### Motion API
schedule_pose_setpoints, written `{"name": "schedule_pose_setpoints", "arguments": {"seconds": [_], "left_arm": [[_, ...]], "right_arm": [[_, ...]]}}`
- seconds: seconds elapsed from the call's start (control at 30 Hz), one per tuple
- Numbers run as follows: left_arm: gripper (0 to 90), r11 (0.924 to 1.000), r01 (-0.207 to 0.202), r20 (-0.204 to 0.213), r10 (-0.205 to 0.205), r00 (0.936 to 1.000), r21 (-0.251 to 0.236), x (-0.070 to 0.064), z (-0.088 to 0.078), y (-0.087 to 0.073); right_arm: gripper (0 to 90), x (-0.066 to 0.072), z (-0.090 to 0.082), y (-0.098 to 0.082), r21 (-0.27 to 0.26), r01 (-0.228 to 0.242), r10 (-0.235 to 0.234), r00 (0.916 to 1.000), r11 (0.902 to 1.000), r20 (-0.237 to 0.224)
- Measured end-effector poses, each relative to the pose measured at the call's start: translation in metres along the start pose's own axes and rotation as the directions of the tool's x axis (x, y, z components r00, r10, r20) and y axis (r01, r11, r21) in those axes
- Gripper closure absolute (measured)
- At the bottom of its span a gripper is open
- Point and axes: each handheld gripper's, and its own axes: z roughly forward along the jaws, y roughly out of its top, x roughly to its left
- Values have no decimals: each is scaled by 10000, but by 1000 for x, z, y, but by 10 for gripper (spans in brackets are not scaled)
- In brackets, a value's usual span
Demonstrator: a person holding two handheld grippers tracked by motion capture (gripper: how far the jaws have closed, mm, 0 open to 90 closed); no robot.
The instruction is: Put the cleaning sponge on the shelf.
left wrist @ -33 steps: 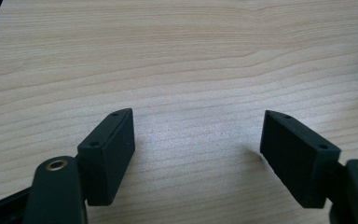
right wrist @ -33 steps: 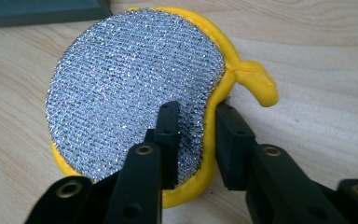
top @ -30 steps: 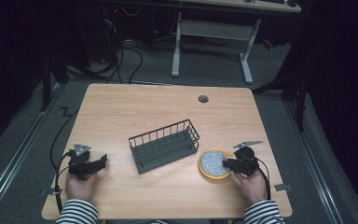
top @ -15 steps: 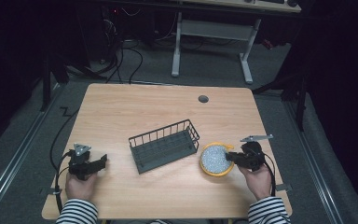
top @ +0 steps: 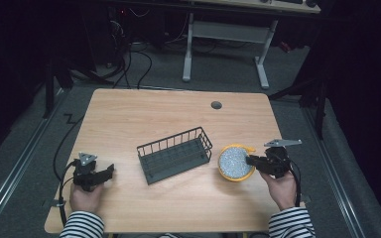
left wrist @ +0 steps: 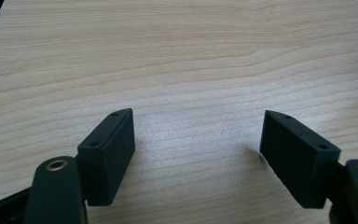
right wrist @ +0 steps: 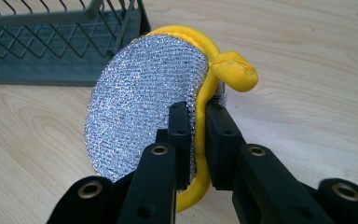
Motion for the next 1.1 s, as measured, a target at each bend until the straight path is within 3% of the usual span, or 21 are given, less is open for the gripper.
{"name": "schedule_pose_setpoints", "arguments": {"seconds": [0.47,0.63,1.1], "left_arm": [[267,10000,-3,-4,3,10000,-1,0,0,0],[267,10000,-36,-44,36,10000,15,-1,0,0],[267,10000,-17,-22,17,10000,10,0,0,0]], "right_arm": [[817,8,-24,26,-722,462,-449,9988,9963,193],[817,11,-33,41,-1100,480,-477,9988,9928,55],[816,29,-30,75,-1298,985,-1023,9945,9866,-237]]}}
